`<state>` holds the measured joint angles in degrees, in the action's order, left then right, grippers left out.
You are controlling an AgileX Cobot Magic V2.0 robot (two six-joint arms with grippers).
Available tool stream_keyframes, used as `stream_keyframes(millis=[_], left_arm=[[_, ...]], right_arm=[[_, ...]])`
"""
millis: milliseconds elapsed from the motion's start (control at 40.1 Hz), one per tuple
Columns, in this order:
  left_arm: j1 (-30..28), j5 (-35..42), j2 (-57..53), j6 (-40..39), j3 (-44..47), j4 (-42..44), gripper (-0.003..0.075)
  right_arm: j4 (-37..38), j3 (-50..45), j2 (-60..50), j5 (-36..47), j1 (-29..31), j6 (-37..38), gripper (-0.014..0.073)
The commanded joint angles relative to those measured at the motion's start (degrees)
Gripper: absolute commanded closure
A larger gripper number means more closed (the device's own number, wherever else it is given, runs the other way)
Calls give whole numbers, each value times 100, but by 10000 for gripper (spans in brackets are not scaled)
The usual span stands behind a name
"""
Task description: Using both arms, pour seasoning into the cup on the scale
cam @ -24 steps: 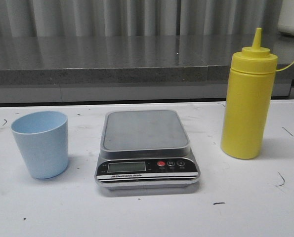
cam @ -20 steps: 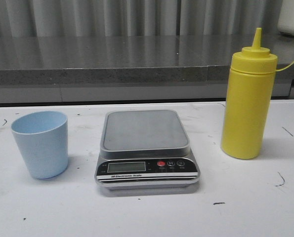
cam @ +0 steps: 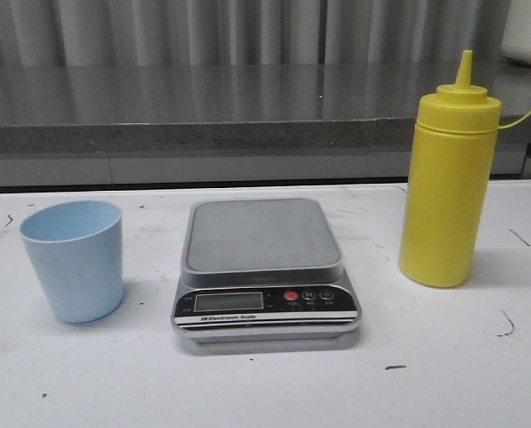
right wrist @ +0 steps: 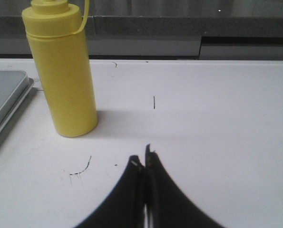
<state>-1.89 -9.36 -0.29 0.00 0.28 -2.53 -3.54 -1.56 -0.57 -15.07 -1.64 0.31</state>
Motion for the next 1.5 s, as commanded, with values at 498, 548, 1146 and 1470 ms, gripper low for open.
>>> stream_keyframes(millis=[498, 548, 1146, 1470], left_arm=[[-8, 474, -101, -48, 135, -40, 740], [-8, 474, -101, -48, 135, -40, 740], [-8, 1899, -76, -48, -492, -379, 741], [-8, 677, 842, -48, -2897, -99, 741]], right_arm=[[68, 32, -94, 450, 45, -31, 713], [68, 32, -94, 450, 45, -31, 713], [56, 711, -94, 1737, 38, -31, 713], [56, 3032, 1122, 594, 38, -31, 704]])
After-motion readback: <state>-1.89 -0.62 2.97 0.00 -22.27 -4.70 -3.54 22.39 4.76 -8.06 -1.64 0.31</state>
